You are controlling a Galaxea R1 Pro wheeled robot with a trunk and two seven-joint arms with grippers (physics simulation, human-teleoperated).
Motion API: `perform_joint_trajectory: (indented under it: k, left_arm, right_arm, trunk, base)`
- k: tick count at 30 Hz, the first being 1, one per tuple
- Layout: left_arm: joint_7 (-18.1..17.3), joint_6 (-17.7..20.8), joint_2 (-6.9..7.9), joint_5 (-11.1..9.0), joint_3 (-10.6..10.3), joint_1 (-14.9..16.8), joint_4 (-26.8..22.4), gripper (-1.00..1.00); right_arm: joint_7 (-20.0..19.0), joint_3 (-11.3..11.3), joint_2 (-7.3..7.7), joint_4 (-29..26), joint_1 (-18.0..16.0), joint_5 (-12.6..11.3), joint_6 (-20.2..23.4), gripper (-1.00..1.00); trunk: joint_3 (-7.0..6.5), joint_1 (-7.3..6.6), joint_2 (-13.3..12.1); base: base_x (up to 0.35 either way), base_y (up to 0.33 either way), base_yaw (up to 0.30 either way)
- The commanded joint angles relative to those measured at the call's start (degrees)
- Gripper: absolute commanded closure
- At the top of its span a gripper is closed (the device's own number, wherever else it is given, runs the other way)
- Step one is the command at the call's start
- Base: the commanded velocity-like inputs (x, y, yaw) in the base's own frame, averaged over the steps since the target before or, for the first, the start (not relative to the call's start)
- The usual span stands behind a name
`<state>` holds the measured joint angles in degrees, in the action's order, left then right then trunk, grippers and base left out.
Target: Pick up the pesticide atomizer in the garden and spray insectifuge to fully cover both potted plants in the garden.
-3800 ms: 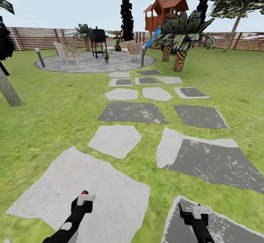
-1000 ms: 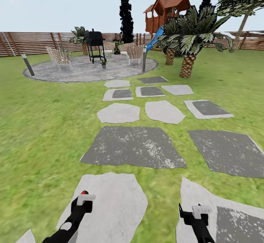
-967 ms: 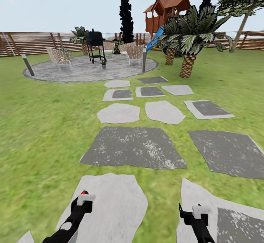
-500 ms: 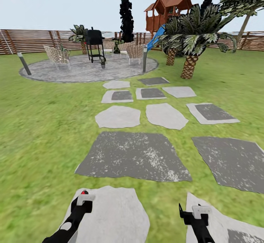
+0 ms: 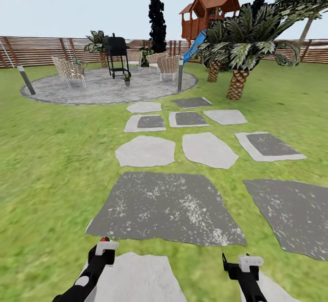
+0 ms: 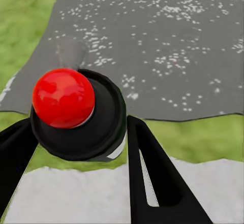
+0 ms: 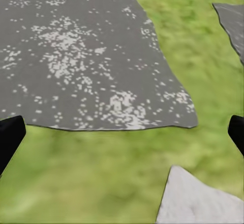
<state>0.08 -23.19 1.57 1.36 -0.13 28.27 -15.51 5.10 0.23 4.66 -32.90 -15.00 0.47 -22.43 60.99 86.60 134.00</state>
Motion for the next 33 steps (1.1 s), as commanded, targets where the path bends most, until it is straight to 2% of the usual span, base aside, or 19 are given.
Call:
perform_joint_trajectory:
  k: [1, 12, 23, 33]
  left_arm:
    - [0.0, -0.2, 0.01, 0.1, 0.0, 0.0, 0.0, 1.00]
    - [0.0, -0.2, 0.01, 0.1, 0.0, 0.0, 0.0, 1.00]
    - [0.0, -0.2, 0.01, 0.1, 0.0, -0.5, 0.0, 1.00]
    - [0.0, -0.2, 0.01, 0.1, 0.0, -0.6, 0.0, 1.00]
  right_arm:
    - [0.2, 0.0, 0.00, 0.0, 0.0, 0.1, -0.2, -1.00]
    - [0.3, 0.0, -0.06, 0.0, 0.0, 0.0, -0.1, -1.00]
    - [0.3, 0.0, -0.08, 0.0, 0.0, 0.0, -0.1, -1.00]
    - [0.3, 0.0, -0.08, 0.0, 0.0, 0.0, -0.1, -1.00]
  trunk:
    - [0.05, 0.02, 0.0]
    - [0.05, 0.02, 0.0]
    - [0.05, 0.02, 0.0]
    - [0.05, 0.02, 0.0]
  base:
    - [0.339, 0.000, 0.000]
    - [0.339, 0.000, 0.003]
    - [0.339, 0.000, 0.130]
    - [0.339, 0.000, 0.009]
